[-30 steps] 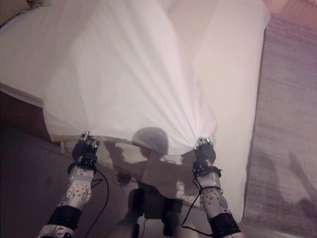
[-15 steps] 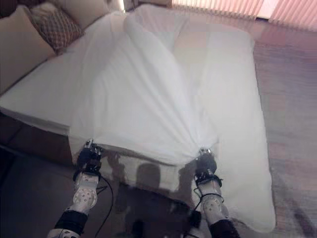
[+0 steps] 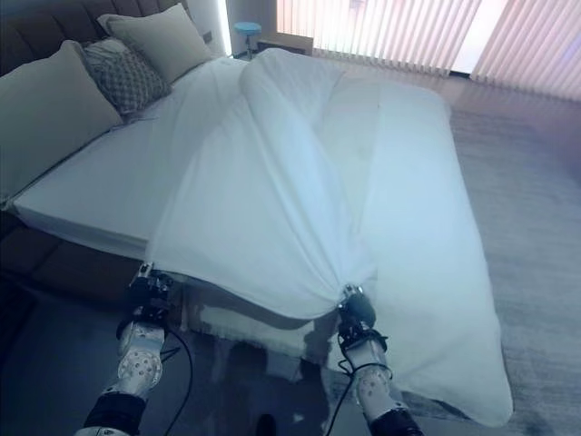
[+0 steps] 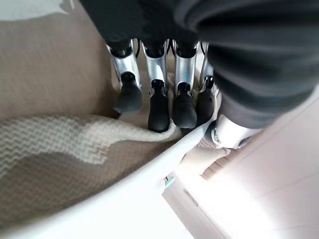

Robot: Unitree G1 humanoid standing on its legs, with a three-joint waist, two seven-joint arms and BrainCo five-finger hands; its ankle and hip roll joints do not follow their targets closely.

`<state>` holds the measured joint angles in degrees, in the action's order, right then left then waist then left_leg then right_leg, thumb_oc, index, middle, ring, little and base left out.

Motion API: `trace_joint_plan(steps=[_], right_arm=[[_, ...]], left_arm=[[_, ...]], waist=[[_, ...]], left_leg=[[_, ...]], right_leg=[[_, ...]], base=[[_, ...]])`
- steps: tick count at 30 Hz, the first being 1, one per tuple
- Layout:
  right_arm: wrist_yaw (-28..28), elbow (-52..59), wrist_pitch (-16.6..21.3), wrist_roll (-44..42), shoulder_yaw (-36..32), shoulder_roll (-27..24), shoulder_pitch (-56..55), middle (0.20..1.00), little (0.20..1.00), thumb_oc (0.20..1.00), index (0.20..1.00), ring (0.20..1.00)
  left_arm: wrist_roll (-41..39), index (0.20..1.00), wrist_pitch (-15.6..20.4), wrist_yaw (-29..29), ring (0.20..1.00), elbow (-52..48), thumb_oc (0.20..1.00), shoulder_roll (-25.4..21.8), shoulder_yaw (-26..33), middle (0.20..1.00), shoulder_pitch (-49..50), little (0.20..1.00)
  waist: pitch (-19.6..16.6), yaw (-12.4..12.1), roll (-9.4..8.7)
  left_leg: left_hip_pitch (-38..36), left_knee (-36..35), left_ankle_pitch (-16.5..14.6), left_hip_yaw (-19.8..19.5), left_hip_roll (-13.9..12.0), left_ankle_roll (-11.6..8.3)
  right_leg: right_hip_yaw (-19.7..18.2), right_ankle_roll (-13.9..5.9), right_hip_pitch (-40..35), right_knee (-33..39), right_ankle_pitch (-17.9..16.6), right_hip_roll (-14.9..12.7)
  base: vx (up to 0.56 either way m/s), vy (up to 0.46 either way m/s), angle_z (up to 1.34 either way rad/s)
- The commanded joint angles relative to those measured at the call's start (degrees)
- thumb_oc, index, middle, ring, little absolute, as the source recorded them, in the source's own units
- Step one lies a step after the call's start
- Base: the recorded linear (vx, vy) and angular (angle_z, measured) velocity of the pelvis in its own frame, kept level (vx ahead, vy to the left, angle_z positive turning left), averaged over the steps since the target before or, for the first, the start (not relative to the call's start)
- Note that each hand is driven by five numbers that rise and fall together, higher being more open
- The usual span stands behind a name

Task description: Make the bed

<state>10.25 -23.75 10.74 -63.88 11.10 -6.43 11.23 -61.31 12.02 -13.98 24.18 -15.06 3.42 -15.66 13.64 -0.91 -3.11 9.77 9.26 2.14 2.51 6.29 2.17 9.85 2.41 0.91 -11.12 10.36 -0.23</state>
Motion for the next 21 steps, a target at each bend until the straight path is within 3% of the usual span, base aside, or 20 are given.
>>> trace_joint_plan(steps=[1, 2, 5, 6, 8, 9, 10, 11, 12, 13, 14, 15, 16, 17, 18, 19, 20, 21], right_arm=[[-1.77, 4.29, 1.37, 0.27, -2.20, -2.77, -4.58, 0.200, 0.200, 0.200, 0.200, 0.200], [-1.70, 4.08, 1.29, 0.22, -2.57, -2.86, -4.67, 0.200, 0.200, 0.200, 0.200, 0.200], [-1.77, 3.61, 0.99, -0.32, -3.42, -3.28, -5.12, 0.200, 0.200, 0.200, 0.200, 0.200], [-1.65, 4.01, 0.90, -0.79, -3.90, -3.75, -5.54, 0.200, 0.200, 0.200, 0.200, 0.200], [-1.30, 4.34, 0.78, -0.87, -4.14, -4.14, -5.34, 0.200, 0.200, 0.200, 0.200, 0.200], [-1.20, 4.89, 0.60, -0.87, -4.50, -4.45, -4.46, 0.200, 0.200, 0.200, 0.200, 0.200], [-1.19, 4.90, 0.60, -0.87, -4.51, -4.45, -4.46, 0.200, 0.200, 0.200, 0.200, 0.200], [-1.40, 5.60, -0.06, -0.59, -4.28, -4.37, -4.43, 0.200, 0.200, 0.200, 0.200, 0.200], [-1.04, 6.82, -0.90, 1.05, -5.01, -4.63, -6.10, 0.200, 0.200, 0.200, 0.200, 0.200], [-1.03, 6.83, -0.90, 1.06, -5.02, -4.61, -6.09, 0.200, 0.200, 0.200, 0.200, 0.200], [-0.72, 7.38, -0.59, 1.32, -5.64, -4.23, -6.50, 0.200, 0.200, 0.200, 0.200, 0.200], [-0.86, 7.54, -0.27, 1.51, -5.62, -4.05, -6.50, 0.200, 0.200, 0.200, 0.200, 0.200], [-0.97, 6.96, -0.27, 1.73, -5.52, -3.86, -6.34, 0.200, 0.200, 0.200, 0.200, 0.200], [-1.21, 6.22, 0.39, 1.59, -5.58, -3.12, -6.17, 0.200, 0.200, 0.200, 0.200, 0.200], [-1.30, 5.48, 0.69, 1.83, -5.35, -2.75, -5.81, 0.200, 0.200, 0.200, 0.200, 0.200], [-1.31, 5.46, 0.69, 1.83, -5.35, -2.76, -5.78, 0.200, 0.200, 0.200, 0.200, 0.200], [-1.50, 5.18, 0.71, 1.69, -5.26, -2.84, -5.58, 0.200, 0.200, 0.200, 0.200, 0.200], [-1.89, 4.68, 0.96, 1.42, -4.76, -2.29, -5.23, 0.200, 0.200, 0.200, 0.200, 0.200]], left_arm=[[5.36, 0.200, 4.34, 1.91, 0.200, -3.21, 0.200, -2.17, 2.54, 0.200, 2.14, 0.200], [5.26, 0.200, 4.64, 1.59, 0.200, -3.41, 0.200, -2.30, 3.29, 0.200, 2.72, 0.200], [4.26, 0.200, 5.06, 1.25, 0.200, -2.99, 0.200, -2.30, 3.92, 0.200, 3.17, 0.200], [3.84, 0.200, 5.01, 1.15, 0.200, -2.24, 0.200, -2.65, 3.80, 0.200, 2.90, 0.200], [3.76, 0.200, 5.10, 1.19, 0.200, -2.23, 0.200, -2.97, 3.63, 0.200, 2.75, 0.200], [3.62, 0.200, 5.19, 1.42, 0.200, -2.02, 0.200, -3.51, 3.19, 0.200, 2.27, 0.200], [3.60, 0.200, 5.20, 1.44, 0.200, -1.99, 0.200, -3.51, 3.18, 0.200, 2.25, 0.200], [3.17, 0.200, 5.26, 1.66, 0.200, -2.25, 0.200, -3.60, 2.93, 0.200, 2.34, 0.200], [3.88, 0.200, 5.01, 2.21, 0.200, -2.76, 0.200, -3.51, 1.82, 0.200, 2.34, 0.200], [3.89, 0.200, 5.01, 2.20, 0.200, -2.76, 0.200, -3.52, 1.82, 0.200, 2.32, 0.200], [3.80, 0.200, 5.02, 2.40, 0.200, -2.76, 0.200, -3.40, 1.09, 0.200, 2.10, 0.200], [3.90, 0.200, 5.10, 2.67, 0.200, -3.18, 0.200, -3.70, 0.71, 0.200, 2.28, 0.200], [4.14, 0.200, 5.08, 2.54, 0.200, -3.43, 0.200, -3.85, 0.63, 0.200, 2.38, 0.200], [4.58, 0.200, 5.22, 2.03, 0.200, -3.22, 0.200, -3.69, 0.91, 0.200, 2.47, 0.200], [5.11, 0.200, 4.79, 2.14, 0.200, -4.09, 0.200, -3.46, 1.45, 0.200, 3.16, 0.200], [5.12, 0.200, 4.78, 2.13, 0.200, -4.09, 0.200, -3.45, 1.46, 0.200, 3.15, 0.200], [5.21, 0.200, 4.76, 2.38, 0.200, -4.53, 0.200, -3.53, 1.55, 0.200, 3.27, 0.200], [5.51, 0.200, 4.73, 2.32, 0.200, -4.73, 0.200, -3.36, 1.81, 0.200, 3.49, 0.200]], waist=[[-2.32, 0.44, -0.66], [-2.96, 0.28, -0.82], [-4.04, 0.59, -0.27], [-4.92, 1.09, 0.70], [-5.00, 0.71, 1.30], [-5.23, 0.35, 2.14], [-5.14, 0.31, 2.12], [-5.43, 0.50, 1.76], [-5.20, 0.94, 0.67], [-5.36, 0.96, 0.52], [-5.03, 1.19, 0.22], [-4.61, 1.42, 0.70], [-4.13, 1.40, 1.52], [-4.02, 1.13, 2.32], [-3.97, 1.23, 4.05], [-4.02, 1.30, 4.00], [-3.93, 1.29, 4.28], [-3.71, 0.78, 4.39]], left_leg=[[2.14, 8.65, -5.81, -2.30, -5.05, -5.18], [1.83, 8.42, -5.67, -4.85, -7.62, -4.97], [0.53, 6.25, -1.46, -11.34, -14.12, -6.17], [-0.67, 2.05, 2.83, -13.01, -18.99, -7.88], [-1.59, 0.53, 3.62, -14.27, -20.01, -8.74], [-2.32, 1.17, 1.85, -16.93, -19.02, -10.57], [-2.33, 1.39, 1.70, -16.90, -18.95, -10.53], [-3.21, 2.45, -4.09, -15.64, -17.26, -10.49], [-3.81, 4.05, -8.32, -12.54, -13.96, -9.20], [-3.59, 3.99, -8.13, -12.52, -13.76, -9.13], [-3.47, 4.48, -8.86, -11.05, -11.92, -8.07], [-3.64, 3.55, -8.39, -9.93, -10.65, -7.13], [-4.29, 2.46, -8.09, -9.25, -10.30, -6.54], [-4.73, 0.60, -6.90, -7.93, -9.29, -5.90], [-5.70, -2.55, -4.87, -7.66, -7.74, -4.73], [-5.67, -2.76, -4.65, -7.71, -7.68, -4.74], [-6.20, -3.72, -4.13, -7.92, -7.01, -4.31], [-6.84, -4.59, -3.46, -7.11, -6.00, -3.55]], right_leg=[[-1.81, -6.16, 1.69, 4.08, -6.37, -2.74], [-2.80, -6.77, 2.08, 4.04, -6.42, -4.06], [-5.08, -8.09, 2.40, 3.38, -6.82, -6.89], [-6.20, -9.74, 2.62, 2.84, -7.57, -9.41], [-7.33, -10.65, 2.64, 2.41, -7.99, -10.55], [-8.71, -12.30, 2.40, 2.41, -10.04, -13.27], [-8.75, -12.35, 2.29, 2.45, -10.04, -13.33], [-9.28, -13.36, 2.18, 2.61, -12.31, -16.08], [-9.62, -13.66, 2.00, 2.81, -20.81, -20.56], [-9.67, -13.74, 2.20, 2.91, -20.97, -20.74], [-9.52, -12.80, 3.46, 2.36, -25.34, -22.57], [-8.92, -11.75, 5.67, 0.59, -27.17, -23.18], [-7.76, -10.89, 6.99, -1.44, -25.71, -22.70], [-3.68, -10.76, 7.76, -3.52, -25.07, -23.81], [-1.65, -9.14, 7.62, -10.02, -19.39, -20.43], [-1.62, -9.10, 7.76, -10.13, -19.36, -20.51], [-1.98, -8.39, 8.13, -12.73, -16.20, -17.55], [0.27, -8.04, 8.29, -15.38, -13.23, -14.85]], base=[[0.05, 0.286, -0.04], [0.06, 0.297, -0.24], [0.13, 0.470, -0.25], [0.17, 0.769, -0.02], [0.11, 0.644, -0.05], [0.05, 0.469, -0.20], [0.08, 0.704, -0.44], [0.02, 0.749, -0.23], [0.02, 0.750, -0.24], [-0.04, 0.802, -0.01], [-0.08, 0.582, -0.14], [-0.11, 0.777, 0.05], [-0.13, 0.773, -0.14], [-0.12, 0.920, -0.32], [-0.09, 0.719, -0.47], [-0.07, 0.582, -0.41], [-0.05, 0.322, 0.04], [-0.04, 0.441, 0.11]])
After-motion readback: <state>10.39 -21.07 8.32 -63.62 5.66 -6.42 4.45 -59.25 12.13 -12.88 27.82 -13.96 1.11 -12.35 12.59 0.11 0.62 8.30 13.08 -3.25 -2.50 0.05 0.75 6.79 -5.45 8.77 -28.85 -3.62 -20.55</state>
